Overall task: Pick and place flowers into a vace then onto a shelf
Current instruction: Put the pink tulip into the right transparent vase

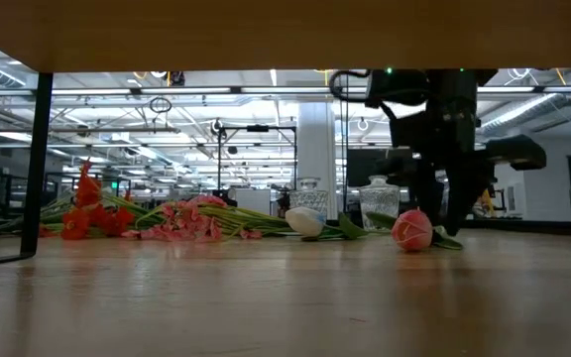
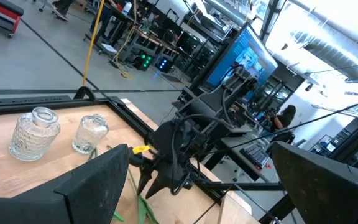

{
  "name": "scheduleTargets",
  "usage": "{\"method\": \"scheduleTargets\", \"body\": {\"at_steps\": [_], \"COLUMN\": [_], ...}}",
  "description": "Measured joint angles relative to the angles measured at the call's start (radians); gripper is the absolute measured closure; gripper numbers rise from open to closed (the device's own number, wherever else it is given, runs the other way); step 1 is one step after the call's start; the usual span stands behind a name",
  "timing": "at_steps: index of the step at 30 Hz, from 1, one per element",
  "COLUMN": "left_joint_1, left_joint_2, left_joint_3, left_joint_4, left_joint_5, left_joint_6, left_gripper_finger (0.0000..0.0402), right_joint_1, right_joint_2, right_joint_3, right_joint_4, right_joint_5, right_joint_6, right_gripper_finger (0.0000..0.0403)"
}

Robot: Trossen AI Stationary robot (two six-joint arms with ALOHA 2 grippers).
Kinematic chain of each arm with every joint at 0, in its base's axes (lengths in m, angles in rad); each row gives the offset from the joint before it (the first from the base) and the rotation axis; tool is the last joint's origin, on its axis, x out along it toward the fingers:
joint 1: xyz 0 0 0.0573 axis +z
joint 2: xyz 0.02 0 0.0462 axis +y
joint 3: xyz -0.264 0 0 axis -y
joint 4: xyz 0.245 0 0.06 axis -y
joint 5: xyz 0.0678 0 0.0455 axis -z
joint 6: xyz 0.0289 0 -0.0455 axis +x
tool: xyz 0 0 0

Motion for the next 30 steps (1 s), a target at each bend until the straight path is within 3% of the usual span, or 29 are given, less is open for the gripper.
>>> {"method": "scheduleTargets", "body": {"at_steps": [9, 17, 30], "left_joint_1": [0.0, 0.0, 0.0], "left_joint_2": [0.0, 0.0, 0.0], "left_joint_3": [0.0, 0.0, 0.0], "left_joint_4": [0.0, 0.0, -0.001], "left_joint_5": [0.0, 0.0, -0.001], "left_joint_6": [-0.006, -0.004, 0.029], "left_gripper_finger": [0.0002, 0.0002, 0.0002], "right_joint_1": [0.0, 0.0, -0.007], "right_joint_2": [0.065, 0.063, -0.045], "right_joint_3": [-0.004, -0.005, -0.011], "right_joint_4": [0.035, 0.033, 0.061], "right_joint_5": [0.002, 0.004, 0.006], "right_joint_6": [0.03, 0.051, 0.256], "right_gripper_finger": [0.0307, 0.0394, 0.04]}}
